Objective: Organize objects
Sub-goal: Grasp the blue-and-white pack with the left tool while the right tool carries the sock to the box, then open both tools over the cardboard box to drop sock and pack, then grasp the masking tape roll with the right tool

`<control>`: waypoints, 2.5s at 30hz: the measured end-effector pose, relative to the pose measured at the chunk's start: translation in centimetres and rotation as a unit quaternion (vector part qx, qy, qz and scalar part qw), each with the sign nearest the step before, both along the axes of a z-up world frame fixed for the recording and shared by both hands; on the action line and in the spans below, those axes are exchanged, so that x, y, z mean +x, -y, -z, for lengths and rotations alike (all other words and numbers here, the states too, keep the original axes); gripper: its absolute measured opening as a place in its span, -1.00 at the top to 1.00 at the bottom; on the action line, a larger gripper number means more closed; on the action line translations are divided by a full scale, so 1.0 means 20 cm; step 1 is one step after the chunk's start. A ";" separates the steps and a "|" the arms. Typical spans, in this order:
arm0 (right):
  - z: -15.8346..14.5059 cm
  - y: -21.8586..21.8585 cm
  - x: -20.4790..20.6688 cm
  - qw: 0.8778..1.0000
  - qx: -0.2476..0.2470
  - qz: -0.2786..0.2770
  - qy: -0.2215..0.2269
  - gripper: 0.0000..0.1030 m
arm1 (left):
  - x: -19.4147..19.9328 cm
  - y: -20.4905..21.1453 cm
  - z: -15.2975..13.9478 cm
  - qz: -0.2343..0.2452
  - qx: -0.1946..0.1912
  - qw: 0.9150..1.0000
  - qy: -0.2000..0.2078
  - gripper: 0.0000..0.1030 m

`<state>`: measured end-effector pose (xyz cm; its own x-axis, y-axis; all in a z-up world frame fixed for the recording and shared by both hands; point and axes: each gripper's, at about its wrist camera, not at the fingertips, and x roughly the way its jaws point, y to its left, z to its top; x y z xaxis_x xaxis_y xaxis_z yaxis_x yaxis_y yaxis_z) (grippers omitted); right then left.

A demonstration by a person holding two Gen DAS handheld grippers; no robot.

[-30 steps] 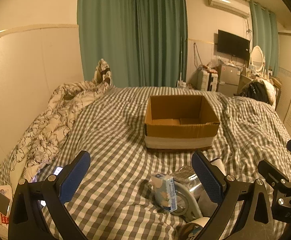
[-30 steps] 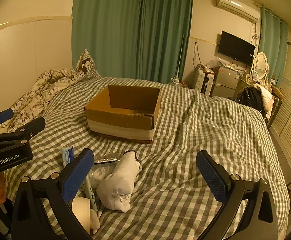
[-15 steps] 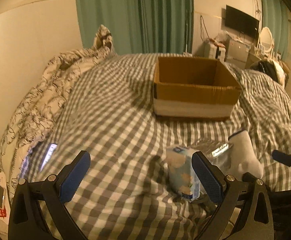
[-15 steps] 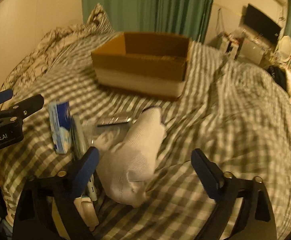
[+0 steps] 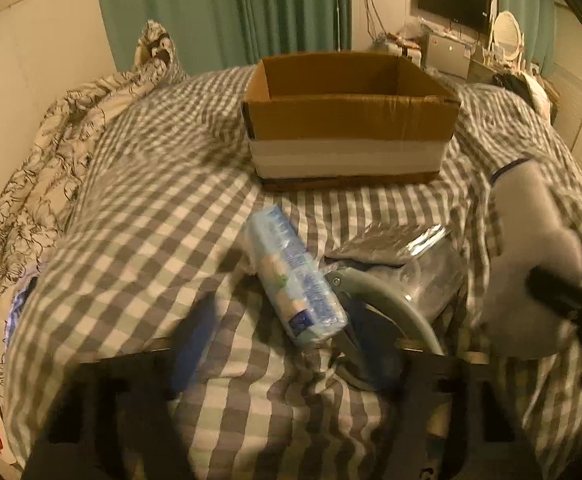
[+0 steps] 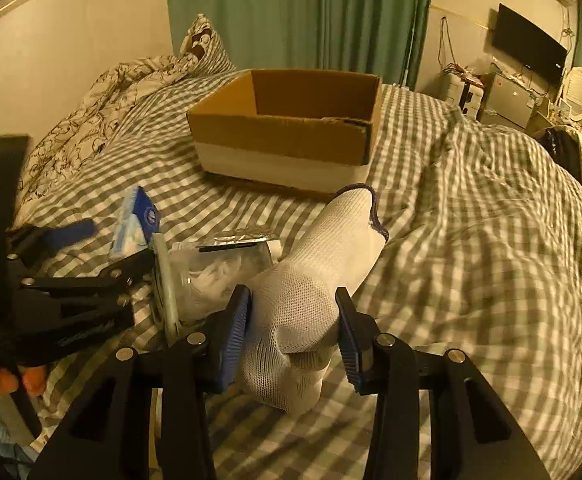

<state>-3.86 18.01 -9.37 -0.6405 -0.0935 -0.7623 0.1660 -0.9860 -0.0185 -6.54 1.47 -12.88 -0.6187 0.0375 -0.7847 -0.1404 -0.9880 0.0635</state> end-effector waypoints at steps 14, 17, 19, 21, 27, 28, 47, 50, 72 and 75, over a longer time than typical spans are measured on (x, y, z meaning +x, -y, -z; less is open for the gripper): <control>-0.26 0.03 0.04 0.998 0.014 -0.016 -0.059 0.21 | -0.03 0.14 -0.36 0.009 0.059 0.996 -0.059 0.55; -0.42 0.04 -0.03 0.995 0.019 -0.027 -0.095 0.21 | -0.11 0.13 -0.50 0.014 0.062 0.995 -0.081 0.55; -0.55 0.03 -0.12 0.992 0.022 -0.030 -0.119 0.21 | -0.18 0.10 -0.60 0.021 0.061 0.993 -0.100 0.55; -0.65 0.02 -0.21 0.990 0.023 -0.030 -0.136 0.21 | -0.27 0.07 -0.70 0.029 0.061 0.991 -0.119 0.55; -0.76 -0.01 -0.59 0.990 0.006 -0.018 -0.138 0.21 | -0.60 -0.06 -0.79 0.048 0.057 0.989 -0.129 0.55; -0.75 -0.02 -0.64 0.991 0.003 -0.016 -0.134 0.21 | -0.68 -0.09 -0.77 0.053 0.058 0.989 -0.123 0.55; -0.40 -0.12 -1.15 0.998 -0.018 0.000 -0.068 -0.35 | -1.03 -0.22 -0.37 0.070 0.041 0.995 -0.055 -0.50; -0.53 -0.13 -1.06 0.996 -0.019 0.006 -0.085 -0.36 | -0.95 -0.18 -0.48 0.058 0.047 0.995 -0.064 -0.51; -0.78 -0.02 0.21 0.993 0.045 0.003 -0.111 -0.41 | 0.14 0.11 -0.70 0.020 -0.006 0.994 -0.105 -0.81; -0.57 0.04 0.29 0.997 0.043 -0.003 -0.069 -0.41 | 0.20 0.03 -0.60 0.014 -0.025 0.994 -0.105 -0.81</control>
